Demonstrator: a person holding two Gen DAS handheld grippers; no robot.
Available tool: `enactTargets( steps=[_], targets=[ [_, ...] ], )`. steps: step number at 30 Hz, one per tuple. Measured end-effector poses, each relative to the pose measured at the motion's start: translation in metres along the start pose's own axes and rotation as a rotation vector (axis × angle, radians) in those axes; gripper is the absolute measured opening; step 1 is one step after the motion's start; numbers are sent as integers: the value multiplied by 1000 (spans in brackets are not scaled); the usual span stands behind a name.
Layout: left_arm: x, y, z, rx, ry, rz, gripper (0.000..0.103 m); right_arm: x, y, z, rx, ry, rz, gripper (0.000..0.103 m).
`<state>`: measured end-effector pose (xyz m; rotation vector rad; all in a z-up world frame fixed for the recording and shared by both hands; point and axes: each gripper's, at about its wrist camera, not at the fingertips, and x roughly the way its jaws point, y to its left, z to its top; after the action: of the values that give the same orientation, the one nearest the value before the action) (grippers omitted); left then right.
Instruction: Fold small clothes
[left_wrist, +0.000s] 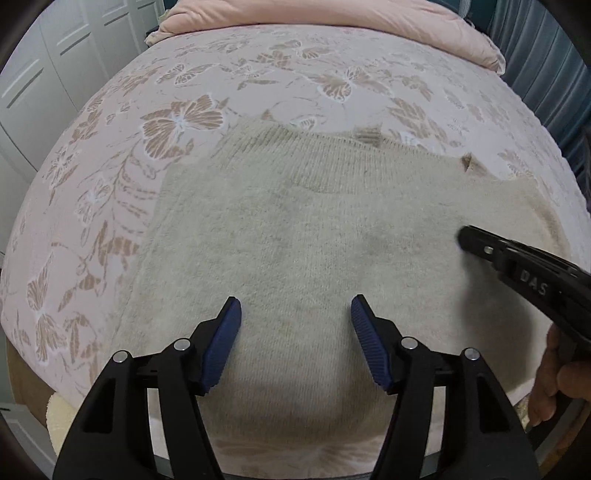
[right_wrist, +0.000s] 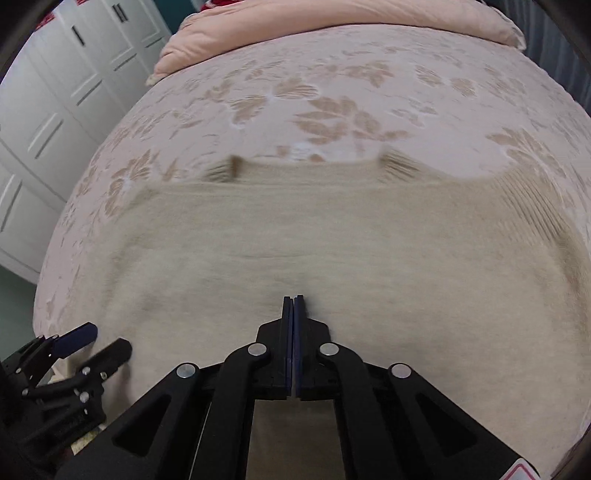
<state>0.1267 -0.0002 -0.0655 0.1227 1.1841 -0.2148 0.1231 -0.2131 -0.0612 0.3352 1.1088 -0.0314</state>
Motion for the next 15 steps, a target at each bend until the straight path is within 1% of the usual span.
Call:
enactTargets(
  steps=[1, 3, 5, 6, 7, 8, 9, 10, 11, 12, 13, 14, 15],
  targets=[
    [7, -2, 1, 4, 16, 13, 60, -8, -19, -4, 43, -17, 17, 0],
    [9, -4, 1, -4, 5, 22, 61, -29, -51, -11, 102, -58, 5, 0],
    [9, -5, 0, 0, 5, 30, 62, -49, -87, -20, 161, -103, -86, 1],
    [10, -5, 0, 2, 5, 31, 62, -55, -107, -26, 193, -114, -112, 1],
    [10, -5, 0, 1, 5, 31, 62, -56, -130, -32, 238, -103, -137, 0],
    [11, -5, 0, 3, 5, 32, 63, -56, -153, -39, 286, -88, -140, 0],
    [11, -5, 0, 5, 5, 32, 64, -59, -170, -45, 338, -96, -61, 0],
    [10, -5, 0, 5, 6, 29, 64, -66, -182, -50, 393, -112, 0, 0],
    [9, -4, 1, 4, 5, 23, 64, -76, -186, -52, 420, -130, -3, 0],
    [4, 0, 2, -6, -4, 1, 64, -87, -187, -51, 416, -155, -27, 5],
    [-3, 7, 5, -30, -30, -31, 64, -97, -186, -46, 396, -189, -46, 16],
    [-11, 15, 9, -63, -66, -59, 64, -104, -184, -40, 374, -216, -57, 20],
    [-17, 24, 16, -97, -103, -78, 66, -108, -184, -33, 353, -229, -57, 25]
  ],
)
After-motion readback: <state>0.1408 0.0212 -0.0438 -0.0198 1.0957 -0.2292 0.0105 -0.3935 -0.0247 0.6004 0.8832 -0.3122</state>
